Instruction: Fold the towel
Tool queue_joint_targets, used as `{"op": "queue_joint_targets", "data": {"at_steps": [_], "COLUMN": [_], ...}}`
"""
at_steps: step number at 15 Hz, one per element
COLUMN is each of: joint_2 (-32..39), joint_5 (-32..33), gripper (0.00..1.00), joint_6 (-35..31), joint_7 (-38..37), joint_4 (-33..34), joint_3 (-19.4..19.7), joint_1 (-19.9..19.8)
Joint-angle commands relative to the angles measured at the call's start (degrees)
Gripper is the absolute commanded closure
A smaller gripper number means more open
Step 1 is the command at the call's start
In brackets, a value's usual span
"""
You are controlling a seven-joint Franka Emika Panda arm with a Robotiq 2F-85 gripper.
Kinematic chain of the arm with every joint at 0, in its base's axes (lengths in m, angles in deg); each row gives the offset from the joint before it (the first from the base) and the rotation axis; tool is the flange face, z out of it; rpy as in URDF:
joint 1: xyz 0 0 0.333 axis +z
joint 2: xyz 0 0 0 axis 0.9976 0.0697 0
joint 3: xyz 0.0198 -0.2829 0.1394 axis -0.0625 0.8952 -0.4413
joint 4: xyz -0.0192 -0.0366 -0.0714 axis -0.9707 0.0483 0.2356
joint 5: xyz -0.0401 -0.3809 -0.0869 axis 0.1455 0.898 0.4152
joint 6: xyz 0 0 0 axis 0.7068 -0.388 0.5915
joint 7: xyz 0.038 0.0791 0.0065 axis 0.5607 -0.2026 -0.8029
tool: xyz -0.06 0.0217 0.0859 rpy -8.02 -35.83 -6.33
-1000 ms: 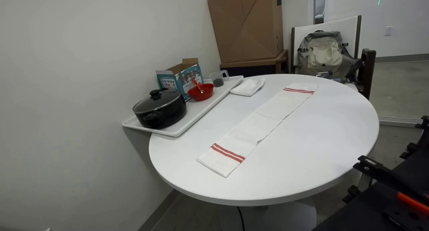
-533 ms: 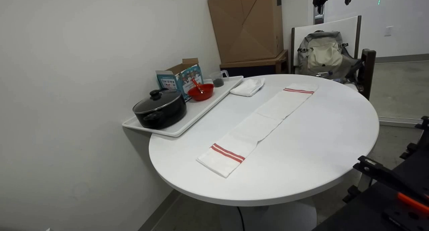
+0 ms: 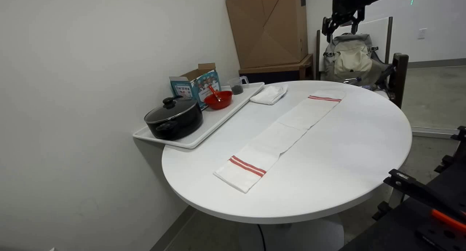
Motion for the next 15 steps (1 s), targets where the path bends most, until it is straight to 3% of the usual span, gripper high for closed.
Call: {"op": "queue_joint_targets", "data": {"at_steps": [1, 6, 10, 15], "joint_2": [4.9, 9.9, 14.1, 21.1], "joint_5": [-7.0, -3.9, -3.8, -4.9], "gripper": [0.0, 0.0, 0.0, 0.0], "joint_6": [6.1, 11.8, 13.8, 14.5], "joint_7": [14.8, 20.7, 24.7, 24.6], "joint_4": [5.3, 11.6, 16.7, 23.0], "joint_3": [-5.9, -2.1, -2.2, -4.3], "joint_1": [-5.7, -6.5, -7.2, -6.5]}}
